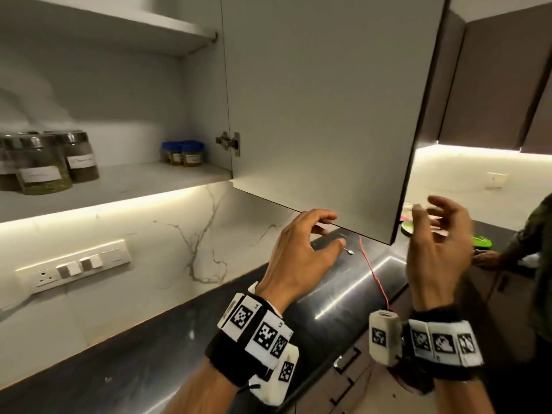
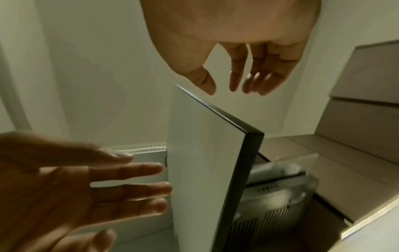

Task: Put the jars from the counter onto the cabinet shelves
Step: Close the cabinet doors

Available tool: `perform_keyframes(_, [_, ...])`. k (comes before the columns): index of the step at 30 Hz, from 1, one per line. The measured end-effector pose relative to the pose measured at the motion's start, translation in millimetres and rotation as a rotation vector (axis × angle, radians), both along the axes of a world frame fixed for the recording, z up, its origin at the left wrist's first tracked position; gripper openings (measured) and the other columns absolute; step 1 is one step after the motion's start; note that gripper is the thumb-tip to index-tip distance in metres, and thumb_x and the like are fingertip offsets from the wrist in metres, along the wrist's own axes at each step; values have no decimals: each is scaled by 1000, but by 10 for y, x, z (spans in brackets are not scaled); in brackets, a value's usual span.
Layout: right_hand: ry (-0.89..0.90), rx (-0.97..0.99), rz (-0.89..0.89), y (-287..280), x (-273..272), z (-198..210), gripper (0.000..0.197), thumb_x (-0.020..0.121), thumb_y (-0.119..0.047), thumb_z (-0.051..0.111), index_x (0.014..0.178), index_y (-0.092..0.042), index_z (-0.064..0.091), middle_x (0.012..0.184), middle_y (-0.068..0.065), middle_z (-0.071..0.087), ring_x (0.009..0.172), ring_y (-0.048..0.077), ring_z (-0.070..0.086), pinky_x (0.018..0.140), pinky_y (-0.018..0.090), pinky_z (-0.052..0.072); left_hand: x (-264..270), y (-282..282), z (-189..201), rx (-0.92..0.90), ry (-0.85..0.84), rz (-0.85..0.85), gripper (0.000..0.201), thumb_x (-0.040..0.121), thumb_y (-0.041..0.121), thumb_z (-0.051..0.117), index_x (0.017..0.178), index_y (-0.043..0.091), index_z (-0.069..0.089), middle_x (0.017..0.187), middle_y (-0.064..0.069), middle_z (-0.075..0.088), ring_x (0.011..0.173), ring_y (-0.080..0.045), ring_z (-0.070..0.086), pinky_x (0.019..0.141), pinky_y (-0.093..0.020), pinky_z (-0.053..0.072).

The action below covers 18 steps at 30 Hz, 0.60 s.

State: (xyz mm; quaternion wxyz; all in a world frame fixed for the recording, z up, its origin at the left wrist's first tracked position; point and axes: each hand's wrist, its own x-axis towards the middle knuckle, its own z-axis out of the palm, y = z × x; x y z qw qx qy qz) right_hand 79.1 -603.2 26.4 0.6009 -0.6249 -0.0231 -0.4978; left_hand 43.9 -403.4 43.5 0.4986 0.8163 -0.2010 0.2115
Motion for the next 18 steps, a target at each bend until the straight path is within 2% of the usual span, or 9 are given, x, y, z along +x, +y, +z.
perform_keyframes(1, [61, -32, 114, 45, 80, -20, 35, 102, -37, 58, 131, -18, 63, 129, 8, 66, 113, 18, 62, 85, 23, 51, -19, -2, 8, -9, -3, 17, 40, 93, 28, 73, 131, 29, 61, 127, 18, 62, 110, 2, 62, 99, -27, 55])
perform_keyframes(2, [112, -51, 227, 101, 137, -51, 40, 104, -39, 53, 136, -16, 60, 134, 7, 64, 120, 18, 59, 94, 26, 50, -40, 7, 6, -29, -1, 29, 40, 93, 29, 73, 131, 29, 62, 127, 18, 62, 110, 2, 62, 99, -31, 56])
perform_keyframes(4, [139, -42, 354, 210, 170, -119, 42, 104, -43, 49, 135, -17, 60, 133, 6, 64, 123, 18, 57, 108, 39, 47, -91, 52, -20, -88, 19, 41, 40, 93, 30, 72, 132, 30, 62, 127, 17, 63, 111, 2, 62, 96, -39, 59])
perform_keyframes(5, [126, -21, 379, 255, 139, -139, 38, 104, -43, 49, 131, -19, 61, 129, 4, 65, 119, 16, 58, 108, 43, 46, -124, 88, -39, -111, 35, 47, 40, 94, 30, 72, 132, 31, 61, 127, 17, 63, 112, 2, 62, 94, -42, 61])
perform_keyframes(7, [89, 4, 406, 328, 8, -160, 25, 106, -39, 51, 122, -26, 64, 114, -5, 68, 108, 12, 60, 99, 39, 49, -164, 157, -83, -145, 58, 52, 39, 95, 31, 71, 133, 31, 61, 128, 15, 62, 115, 0, 61, 93, -44, 61])
perform_keyframes(10, [49, -49, 476, 511, -336, -183, 13, 108, -29, 55, 115, -27, 65, 102, -10, 68, 97, 7, 62, 88, 30, 49, -277, 256, -101, -226, 62, 40, 36, 98, 31, 68, 132, 32, 60, 131, 10, 62, 119, -6, 62, 84, -34, 64])
perform_keyframes(12, [41, -108, 555, 716, -564, -176, 17, 104, -31, 60, 119, -26, 66, 109, -11, 72, 104, 7, 68, 89, 34, 57, -363, 335, -99, -278, 38, 23, 35, 99, 30, 66, 133, 29, 60, 132, 8, 62, 119, -6, 62, 80, -30, 64])
perform_keyframes(15, [33, -196, 688, 1099, -804, -154, 32, 97, -32, 70, 128, -23, 67, 121, -7, 74, 112, 14, 72, 89, 43, 62, -549, 576, -113, -345, -7, 48, 31, 101, 36, 60, 129, 25, 62, 126, 7, 67, 116, -7, 65, 87, -34, 62])
perform_keyframes(18, [16, -288, 777, 1544, -896, -118, 40, 93, -30, 78, 131, -27, 66, 123, -13, 73, 115, 10, 70, 92, 40, 62, -778, 966, -103, -414, -87, 128, 32, 103, 35, 50, 126, 18, 63, 118, 3, 72, 112, -14, 69, 87, -30, 59])
